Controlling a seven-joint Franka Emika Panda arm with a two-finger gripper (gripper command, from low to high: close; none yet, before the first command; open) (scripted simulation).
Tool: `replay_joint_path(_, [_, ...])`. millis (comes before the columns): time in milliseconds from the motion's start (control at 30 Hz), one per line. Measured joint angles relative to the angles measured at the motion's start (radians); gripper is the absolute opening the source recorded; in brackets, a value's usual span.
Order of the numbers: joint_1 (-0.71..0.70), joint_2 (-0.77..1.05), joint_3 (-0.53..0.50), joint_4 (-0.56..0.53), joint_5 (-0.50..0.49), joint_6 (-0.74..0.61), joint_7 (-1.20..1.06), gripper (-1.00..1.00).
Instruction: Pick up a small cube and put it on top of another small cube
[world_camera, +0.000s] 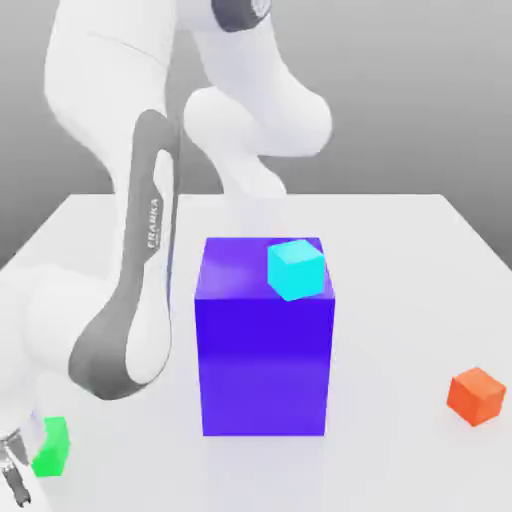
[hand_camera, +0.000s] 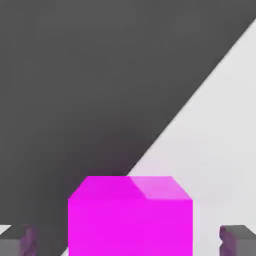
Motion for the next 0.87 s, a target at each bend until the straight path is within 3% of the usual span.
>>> replay_joint_path(167, [0.001, -0.004, -0.001, -0.001, 0.001, -0.002, -0.001, -1.0])
replay_joint_path(300, [0.014, -0.126, -0.022, -0.035, -0.02, -0.09, 0.014, -1.0])
replay_joint_path(600, [-0.021, -0.418, -0.111, -0.336, -0.051, -0.081, 0.032, -1.0])
replay_joint_path(733, [-0.043, -0.322, -0.09, -0.353, 0.003, 0.03, -0.007, -1.0])
replay_joint_path(767, [-0.049, -0.299, -0.082, -0.353, 0.013, 0.052, -0.014, 1.0])
replay_joint_path(867, [-0.049, -0.299, -0.082, -0.353, 0.013, 0.052, -0.014, 1.0])
